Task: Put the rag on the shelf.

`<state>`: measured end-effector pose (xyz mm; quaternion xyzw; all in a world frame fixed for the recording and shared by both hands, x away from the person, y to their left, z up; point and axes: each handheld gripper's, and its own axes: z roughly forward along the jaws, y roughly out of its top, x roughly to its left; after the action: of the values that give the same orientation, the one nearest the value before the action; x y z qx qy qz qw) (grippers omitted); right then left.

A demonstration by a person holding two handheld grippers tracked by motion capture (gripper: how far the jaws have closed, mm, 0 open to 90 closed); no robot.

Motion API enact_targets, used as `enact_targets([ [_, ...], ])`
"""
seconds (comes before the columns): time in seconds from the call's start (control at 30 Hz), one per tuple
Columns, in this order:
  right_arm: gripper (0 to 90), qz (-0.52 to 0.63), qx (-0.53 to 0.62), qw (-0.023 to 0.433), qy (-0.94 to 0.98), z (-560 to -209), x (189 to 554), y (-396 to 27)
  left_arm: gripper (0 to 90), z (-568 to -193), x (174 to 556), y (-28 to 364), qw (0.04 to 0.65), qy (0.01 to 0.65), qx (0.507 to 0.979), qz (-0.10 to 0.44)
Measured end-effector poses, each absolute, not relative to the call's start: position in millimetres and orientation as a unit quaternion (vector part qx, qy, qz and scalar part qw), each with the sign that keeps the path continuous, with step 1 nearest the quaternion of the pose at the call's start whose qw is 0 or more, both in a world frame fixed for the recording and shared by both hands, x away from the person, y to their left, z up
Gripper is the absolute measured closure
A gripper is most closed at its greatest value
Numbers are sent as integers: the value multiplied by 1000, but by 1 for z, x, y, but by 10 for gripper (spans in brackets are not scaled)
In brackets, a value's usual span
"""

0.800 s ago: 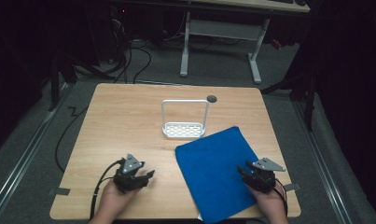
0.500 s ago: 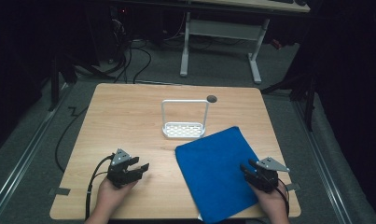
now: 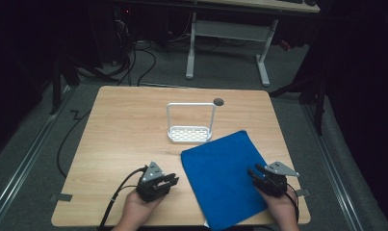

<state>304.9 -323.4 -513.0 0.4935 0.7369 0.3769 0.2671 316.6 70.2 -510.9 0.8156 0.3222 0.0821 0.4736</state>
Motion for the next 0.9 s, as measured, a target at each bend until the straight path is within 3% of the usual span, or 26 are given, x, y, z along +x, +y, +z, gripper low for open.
enact_targets([
  [0.13,627,376,490,264,741,-512,305,-322,900,-511,310,38,476,295,827,55],
  [0.47,629,381,490,260,740,-511,305,-325,900,-527,296,-12,431,236,871,26],
  [0.9,629,382,485,260,742,-511,305,-323,900,-530,294,3,411,235,881,16],
])
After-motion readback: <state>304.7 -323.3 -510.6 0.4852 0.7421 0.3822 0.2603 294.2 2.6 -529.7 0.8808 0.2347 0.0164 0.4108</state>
